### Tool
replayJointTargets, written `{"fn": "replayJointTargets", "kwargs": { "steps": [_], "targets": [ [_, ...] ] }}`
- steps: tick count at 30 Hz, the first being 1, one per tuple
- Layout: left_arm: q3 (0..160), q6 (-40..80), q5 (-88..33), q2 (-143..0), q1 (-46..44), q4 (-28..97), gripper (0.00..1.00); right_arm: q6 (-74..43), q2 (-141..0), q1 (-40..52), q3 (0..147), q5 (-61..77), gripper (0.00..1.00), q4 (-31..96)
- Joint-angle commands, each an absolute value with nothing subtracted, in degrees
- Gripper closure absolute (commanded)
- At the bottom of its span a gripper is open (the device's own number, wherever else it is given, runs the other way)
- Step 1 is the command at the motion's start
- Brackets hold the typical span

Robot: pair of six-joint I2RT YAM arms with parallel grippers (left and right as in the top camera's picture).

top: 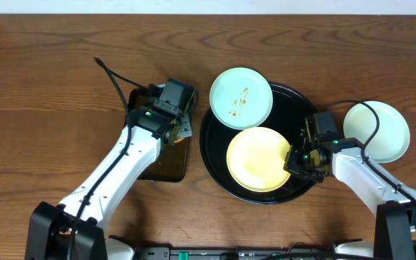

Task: Clean dirty plates on tray and stack at the side

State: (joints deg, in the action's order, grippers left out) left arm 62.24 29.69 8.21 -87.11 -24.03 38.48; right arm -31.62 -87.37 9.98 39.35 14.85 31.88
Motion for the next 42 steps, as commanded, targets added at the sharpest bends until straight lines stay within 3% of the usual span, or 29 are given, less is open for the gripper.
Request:
{"fn": "replayJointTargets", "kwargs": {
  "steps": [1,27,35,42],
  "targets": [
    [62.0,28.8,9.5,-87.3,-23.8,38.6,0.92,-32.1,-88.8,11.0,37.3,19.5,0.99,29.4],
    [62.0,28.8,9.5,-87.3,-23.8,38.6,0.92,-16.8,-88.8,11.0,37.3,36.4,0.99,20.3],
    [62.0,28.8,9.5,-87.3,-23.8,38.6,0.92,-15.8,-87.6,10.9,39.0,24.3,0.99,18.7],
    [62.0,28.8,9.5,-87.3,-23.8,38.6,0.92,-11.9,-81.5,10.9,44.0,11.9,0.99,24.8]
  ]
}}
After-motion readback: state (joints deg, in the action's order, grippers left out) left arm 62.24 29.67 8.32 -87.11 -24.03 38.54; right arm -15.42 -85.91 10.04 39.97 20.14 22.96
